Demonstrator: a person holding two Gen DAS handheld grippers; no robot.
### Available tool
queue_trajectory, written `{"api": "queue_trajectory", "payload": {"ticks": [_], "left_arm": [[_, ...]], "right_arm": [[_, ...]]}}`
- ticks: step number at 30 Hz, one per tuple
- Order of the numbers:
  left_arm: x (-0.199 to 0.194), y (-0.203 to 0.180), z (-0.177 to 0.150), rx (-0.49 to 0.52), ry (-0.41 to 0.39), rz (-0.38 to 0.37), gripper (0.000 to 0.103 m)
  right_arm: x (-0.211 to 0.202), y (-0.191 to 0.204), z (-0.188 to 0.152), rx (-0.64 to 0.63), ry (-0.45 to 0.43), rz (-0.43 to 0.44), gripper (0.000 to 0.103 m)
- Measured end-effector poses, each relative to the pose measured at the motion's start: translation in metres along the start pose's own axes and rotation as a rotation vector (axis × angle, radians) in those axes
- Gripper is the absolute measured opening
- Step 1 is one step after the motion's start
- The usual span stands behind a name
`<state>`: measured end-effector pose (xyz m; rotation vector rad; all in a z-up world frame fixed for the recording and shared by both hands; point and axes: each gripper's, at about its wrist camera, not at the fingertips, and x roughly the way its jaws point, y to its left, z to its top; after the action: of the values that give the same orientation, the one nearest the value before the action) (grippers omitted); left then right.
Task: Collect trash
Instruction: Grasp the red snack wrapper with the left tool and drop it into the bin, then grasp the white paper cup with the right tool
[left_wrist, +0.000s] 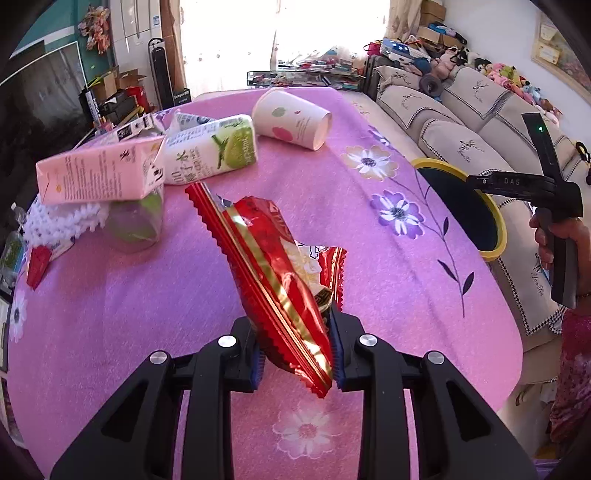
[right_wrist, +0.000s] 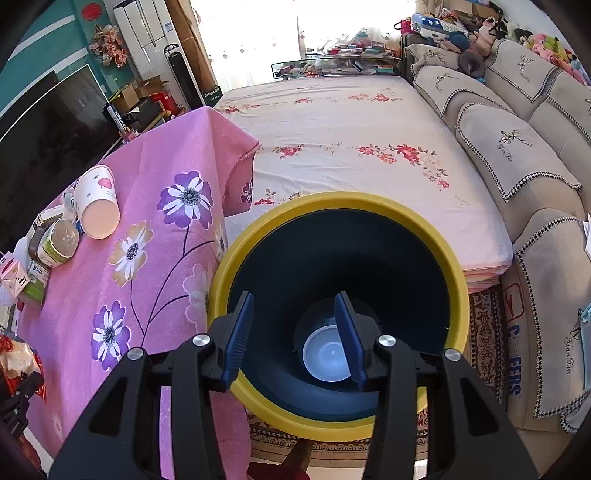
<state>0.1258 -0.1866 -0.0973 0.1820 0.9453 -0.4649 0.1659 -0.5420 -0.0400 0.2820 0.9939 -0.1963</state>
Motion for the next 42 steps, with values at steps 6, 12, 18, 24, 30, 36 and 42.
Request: {"api": "queue_trajectory", "payload": {"ticks": [6,12,18,24,30,36,42], "left_arm": [[-0.001,-0.045,0.034,0.114,-0.026,-0.055,0.028],[0.018,-0.119,0.077,0.262,-0.061,-0.136,0.028],[0.061,-0.189,0.115,0.35,-0.04,-0.202,0.028],[0.108,-0.227,0.137,0.359,-0.011,-0.2,0.056],[0.111,-0.235,0.136,0.372,-0.011,-0.205,0.076],[0.049,-0.171,0.116,0.286,-0.077,-0.219,0.082],[-0.024,-0.066,0.065,0.167,-0.181,-0.069,0.091]], "right_arm": [[-0.023,-0.013,-0.005,0.001,-0.039,-0.006,0.044],[-0.045,-0.039,-0.011,0.022,-0.072,-0.033,0.044],[-0.059,-0.069,-0.02,0.058,-0.08,-0.073,0.044],[-0.073,-0.091,-0.023,0.084,-0.094,-0.125,0.05],[-0.076,-0.094,-0.024,0.085,-0.099,-0.14,0.051],[-0.064,-0.071,-0.021,0.044,-0.08,-0.095,0.051],[-0.043,-0.004,-0.009,-0.062,-0.071,0.031,0.051]]}}
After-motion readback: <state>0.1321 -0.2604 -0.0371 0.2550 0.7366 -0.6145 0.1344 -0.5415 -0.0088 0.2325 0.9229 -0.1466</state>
